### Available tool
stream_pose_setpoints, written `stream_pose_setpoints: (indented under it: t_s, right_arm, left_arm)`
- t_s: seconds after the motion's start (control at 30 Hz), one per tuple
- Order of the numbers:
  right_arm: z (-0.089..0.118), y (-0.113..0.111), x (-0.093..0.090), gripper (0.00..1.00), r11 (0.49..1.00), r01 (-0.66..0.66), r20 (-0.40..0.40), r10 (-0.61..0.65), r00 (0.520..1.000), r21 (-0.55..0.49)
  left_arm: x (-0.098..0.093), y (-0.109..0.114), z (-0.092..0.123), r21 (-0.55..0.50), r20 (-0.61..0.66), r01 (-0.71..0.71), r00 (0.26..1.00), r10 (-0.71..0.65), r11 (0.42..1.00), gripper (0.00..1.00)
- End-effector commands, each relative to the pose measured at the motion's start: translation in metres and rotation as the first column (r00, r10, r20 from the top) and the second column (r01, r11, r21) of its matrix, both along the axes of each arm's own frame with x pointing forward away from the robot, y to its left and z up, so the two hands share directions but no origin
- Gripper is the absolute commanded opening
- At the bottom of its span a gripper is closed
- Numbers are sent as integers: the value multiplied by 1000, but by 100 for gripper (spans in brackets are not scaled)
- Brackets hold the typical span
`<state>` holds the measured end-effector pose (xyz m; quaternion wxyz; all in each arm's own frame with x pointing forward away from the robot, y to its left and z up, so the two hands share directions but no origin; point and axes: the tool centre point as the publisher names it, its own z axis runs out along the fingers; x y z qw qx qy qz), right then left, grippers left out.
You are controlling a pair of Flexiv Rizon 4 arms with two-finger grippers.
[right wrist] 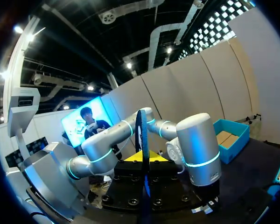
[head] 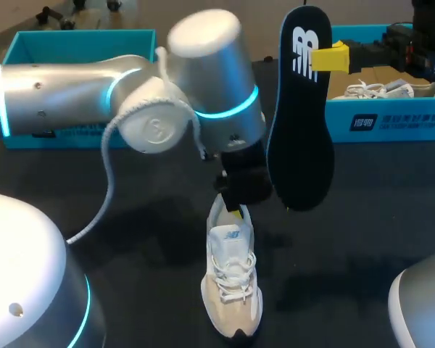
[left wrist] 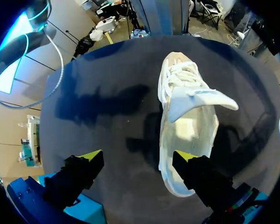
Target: Take the shoe out of the shoebox, open the shoe tongue, remove and reinsert the insole, then place the shoe into the shoebox
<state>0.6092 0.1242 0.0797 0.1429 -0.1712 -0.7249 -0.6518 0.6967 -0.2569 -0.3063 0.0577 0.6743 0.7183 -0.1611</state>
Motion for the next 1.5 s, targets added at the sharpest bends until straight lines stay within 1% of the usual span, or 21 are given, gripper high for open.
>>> stream_pose_setpoints:
  t_s: [0.03, 0.23, 0.47, 0.63, 0.7, 1.17, 1.2, 1.23, 1.27, 1.3, 1.5]
  right_arm:
    - [2, 3, 4, 0, 1000, -5, -3, 5, 1000, -5]
    - [2, 3, 4, 0, 1000, -5, -3, 5, 1000, -5]
    - [2, 3, 4, 0, 1000, -5, -3, 5, 1000, -5]
    - [2, 3, 4, 0, 1000, -5, -3, 5, 1000, -5]
    - [2, 3, 4, 0, 1000, -5, -3, 5, 1000, -5]
    - [2, 3, 4, 0, 1000, -5, -3, 5, 1000, -5]
    - [2, 3, 4, 0, 1000, -5, -3, 5, 1000, -5]
    - [2, 3, 4, 0, 1000, -5, -3, 5, 1000, -5]
    - [2, 3, 4, 0, 1000, -5, -3, 5, 1000, -5]
    - [2, 3, 4, 0, 1000, -5, -3, 5, 1000, -5]
    - [2, 3, 4, 0, 1000, -5, -3, 5, 1000, -5]
  left_arm:
    - [7, 45, 32, -222, -23, -33, 999, 28, 974, 100]
    - [13, 60, 63, -403, -61, -71, 997, 50, 912, 100]
    - [17, 73, 93, -559, -80, -101, 995, 67, 823, 100]
    - [20, 78, 109, -646, -98, -131, 991, 88, 752, 100]
    - [22, 80, 115, -648, -112, -136, 990, 83, 749, 100]
    - [22, 80, 115, -648, -112, -136, 990, 83, 749, 100]
    - [25, 77, 114, -647, -90, -145, 989, 113, 748, 100]
    - [25, 75, 114, -687, -56, -111, 993, 100, 718, 100]
    - [27, 75, 114, -701, -61, -117, 993, 104, 704, 100]
    - [29, 73, 115, -716, -35, -97, 994, 103, 691, 100]
    - [28, 69, 126, -786, 17, -42, 996, 89, 617, 100]
